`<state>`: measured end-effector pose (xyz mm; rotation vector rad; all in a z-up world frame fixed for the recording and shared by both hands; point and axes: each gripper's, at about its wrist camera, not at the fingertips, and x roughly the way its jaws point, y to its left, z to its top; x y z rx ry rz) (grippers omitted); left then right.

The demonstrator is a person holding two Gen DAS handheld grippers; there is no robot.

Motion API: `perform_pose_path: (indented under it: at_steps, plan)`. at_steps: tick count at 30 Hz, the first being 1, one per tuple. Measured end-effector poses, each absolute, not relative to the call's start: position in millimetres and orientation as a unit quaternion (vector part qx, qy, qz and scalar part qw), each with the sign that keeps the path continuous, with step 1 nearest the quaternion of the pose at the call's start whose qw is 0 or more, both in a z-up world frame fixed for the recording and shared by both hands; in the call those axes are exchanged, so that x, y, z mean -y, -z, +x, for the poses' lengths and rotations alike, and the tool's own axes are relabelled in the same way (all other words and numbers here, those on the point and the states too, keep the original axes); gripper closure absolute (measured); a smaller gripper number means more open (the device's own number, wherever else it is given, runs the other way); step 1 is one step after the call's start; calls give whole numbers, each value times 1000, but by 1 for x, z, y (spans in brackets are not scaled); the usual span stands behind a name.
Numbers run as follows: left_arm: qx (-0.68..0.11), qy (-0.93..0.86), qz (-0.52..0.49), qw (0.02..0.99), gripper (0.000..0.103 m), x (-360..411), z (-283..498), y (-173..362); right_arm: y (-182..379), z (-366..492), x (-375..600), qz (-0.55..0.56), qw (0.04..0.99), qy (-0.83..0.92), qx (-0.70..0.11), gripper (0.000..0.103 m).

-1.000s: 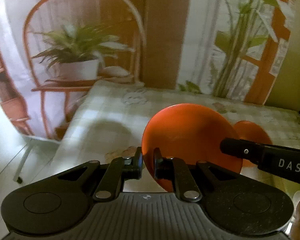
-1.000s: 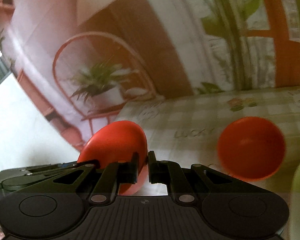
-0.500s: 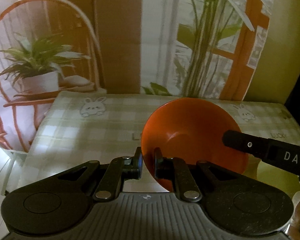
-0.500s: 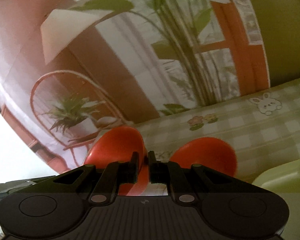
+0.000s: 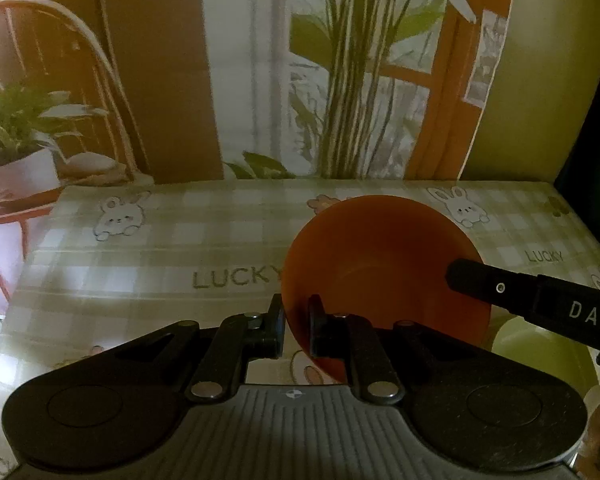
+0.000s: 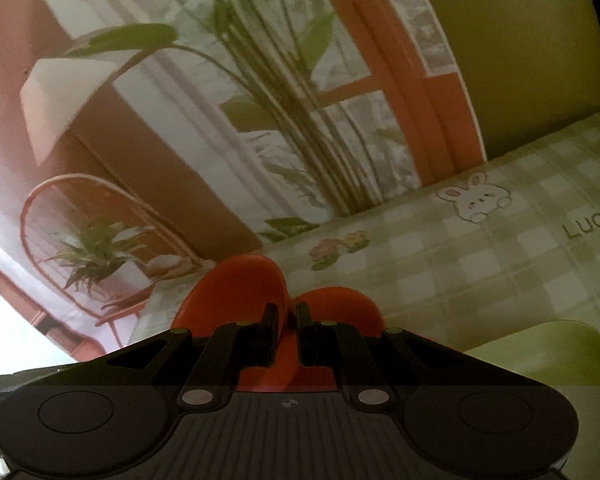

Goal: Organize plates and bowls

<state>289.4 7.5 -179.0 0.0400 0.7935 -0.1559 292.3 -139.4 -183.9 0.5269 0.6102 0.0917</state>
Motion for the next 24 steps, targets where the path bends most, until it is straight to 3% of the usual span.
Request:
perform_pose_path:
  at_steps: [24]
  plan:
    - [-406,93,46,908,90,17,305,207,207,303,157,245,911,-11,-331,94]
